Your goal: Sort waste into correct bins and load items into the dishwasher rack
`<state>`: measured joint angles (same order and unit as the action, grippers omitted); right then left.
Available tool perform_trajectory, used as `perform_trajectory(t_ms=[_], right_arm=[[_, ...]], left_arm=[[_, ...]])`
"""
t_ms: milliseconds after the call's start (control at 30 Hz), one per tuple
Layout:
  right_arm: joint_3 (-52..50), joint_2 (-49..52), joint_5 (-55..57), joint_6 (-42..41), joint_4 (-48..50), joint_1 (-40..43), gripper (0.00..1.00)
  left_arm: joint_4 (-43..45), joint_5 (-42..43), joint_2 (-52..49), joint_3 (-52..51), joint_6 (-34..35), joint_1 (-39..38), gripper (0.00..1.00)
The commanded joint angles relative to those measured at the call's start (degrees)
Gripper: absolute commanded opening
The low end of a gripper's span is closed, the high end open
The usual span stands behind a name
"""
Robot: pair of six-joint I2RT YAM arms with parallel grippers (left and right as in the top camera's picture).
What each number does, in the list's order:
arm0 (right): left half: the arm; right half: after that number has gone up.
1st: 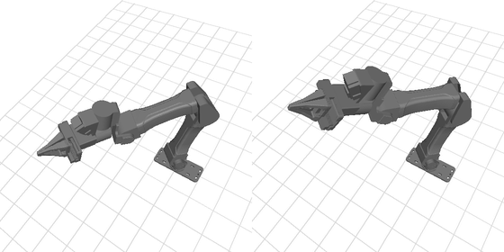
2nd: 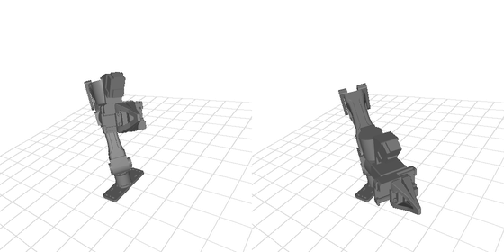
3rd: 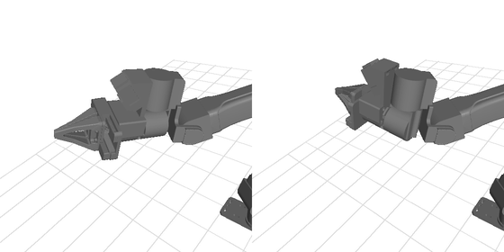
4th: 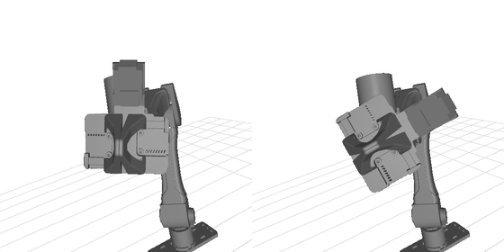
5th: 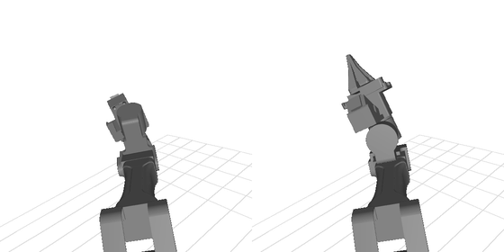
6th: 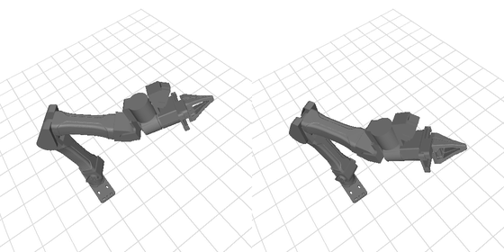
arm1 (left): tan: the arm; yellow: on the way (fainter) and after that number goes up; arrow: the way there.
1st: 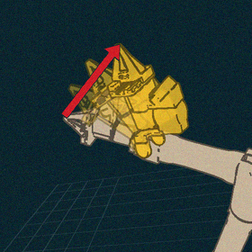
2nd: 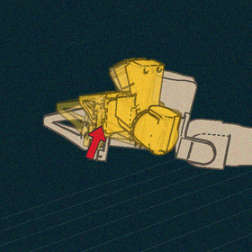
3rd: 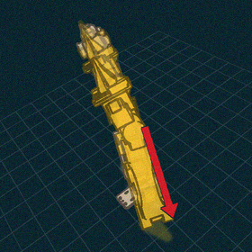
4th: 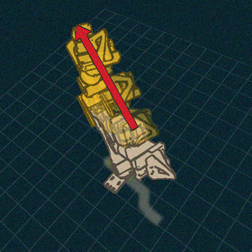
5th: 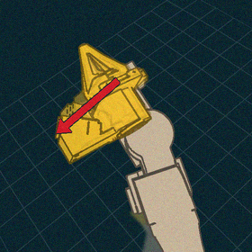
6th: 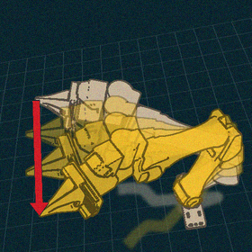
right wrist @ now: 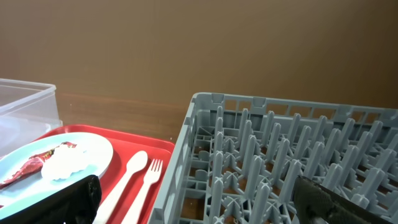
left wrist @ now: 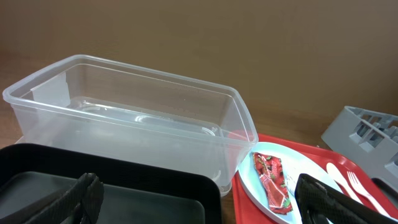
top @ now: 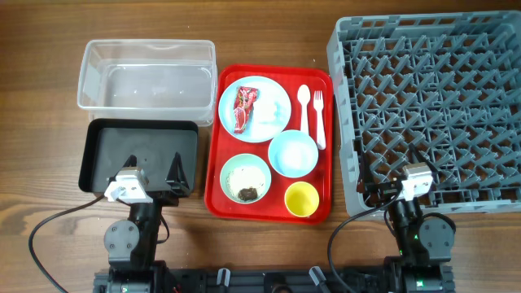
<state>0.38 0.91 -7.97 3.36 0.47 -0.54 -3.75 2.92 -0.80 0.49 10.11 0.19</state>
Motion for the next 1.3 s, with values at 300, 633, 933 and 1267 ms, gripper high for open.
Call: perform_trajectory(t_ms=[300,633,933,1267], right_arm=[[-0.09,-0.11,-1.11,1.14,0.28,0.28,1.0],[-0.09,-0.11,-1.11,1.14,0.26,0.28,1.0],[1.49,-0.11,-7.34,-18.51,1.64,0.28,1.0],[35.04,17.0,-21.7,-10.86,-32.83,0.28,1.0]], left_arm=[[-0.39,0.46,0.35,-0.17,-0.72,0.46,1.0],[-0.37,0.48,0.35,-0.17,-0.72,0.46,1.0],[8.61,12.17,0.35,-0.15,4.7,0.46,1.0],[-12.17,23.8,-17.44,26.93,10.03,0.46,1.0]])
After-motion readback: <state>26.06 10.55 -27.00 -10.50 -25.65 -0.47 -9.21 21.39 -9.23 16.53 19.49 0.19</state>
